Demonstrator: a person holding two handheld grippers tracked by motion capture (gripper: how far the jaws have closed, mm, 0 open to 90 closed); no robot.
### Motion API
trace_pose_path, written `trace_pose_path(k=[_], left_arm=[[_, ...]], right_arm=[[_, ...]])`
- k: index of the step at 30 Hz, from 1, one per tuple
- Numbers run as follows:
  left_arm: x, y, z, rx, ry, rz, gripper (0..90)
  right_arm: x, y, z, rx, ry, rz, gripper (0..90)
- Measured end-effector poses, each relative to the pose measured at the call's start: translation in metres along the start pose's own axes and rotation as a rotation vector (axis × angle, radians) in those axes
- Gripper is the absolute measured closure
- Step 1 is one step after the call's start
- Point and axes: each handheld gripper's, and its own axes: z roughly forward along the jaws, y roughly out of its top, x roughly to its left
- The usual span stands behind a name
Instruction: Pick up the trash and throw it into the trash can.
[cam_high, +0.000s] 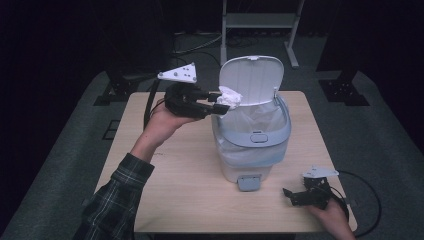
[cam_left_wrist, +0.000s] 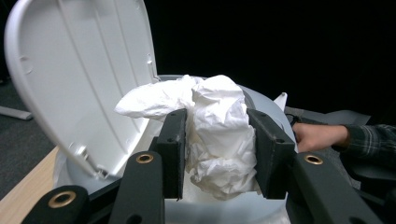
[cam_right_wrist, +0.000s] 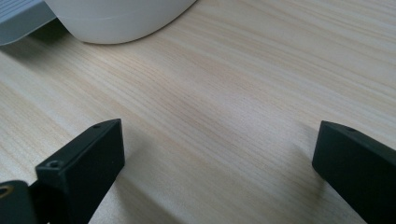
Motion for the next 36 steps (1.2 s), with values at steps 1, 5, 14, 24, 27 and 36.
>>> trace_pose_path(k=[1, 5, 14, 24, 27, 36], left_arm=[[0.0, 0.001, 0.004, 0.001, -0.004, 0.002, 60.0], [0.001, 0.005, 0.014, 0.002, -0.009, 0.006, 59.9], [0.007, 0.008, 0.034, -0.018, -0.029, 0.001, 58.9], [0.012, 0.01, 0.055, -0.018, -0.052, -0.008, 56.0], [0.011, 0.011, 0.06, -0.006, -0.061, -0.006, 52.5], [0.011, 0.011, 0.064, 0.006, -0.046, -0.003, 29.1]], right_arm=[[0.0, 0.0, 0.0, 0.0, 0.0, 0.0, 1.3], [0.0, 0.0, 0.0, 0.0, 0.0, 0.0, 1.3], [0.0, 0.0, 0.0, 0.001, 0.002, -0.002, 1.3], [0.0, 0.0, 0.0, 0.001, 0.004, -0.004, 1.3], [0.0, 0.0, 0.0, 0.001, 0.006, -0.005, 1.3], [0.0, 0.0, 0.0, 0.001, 0.006, -0.006, 1.3]])
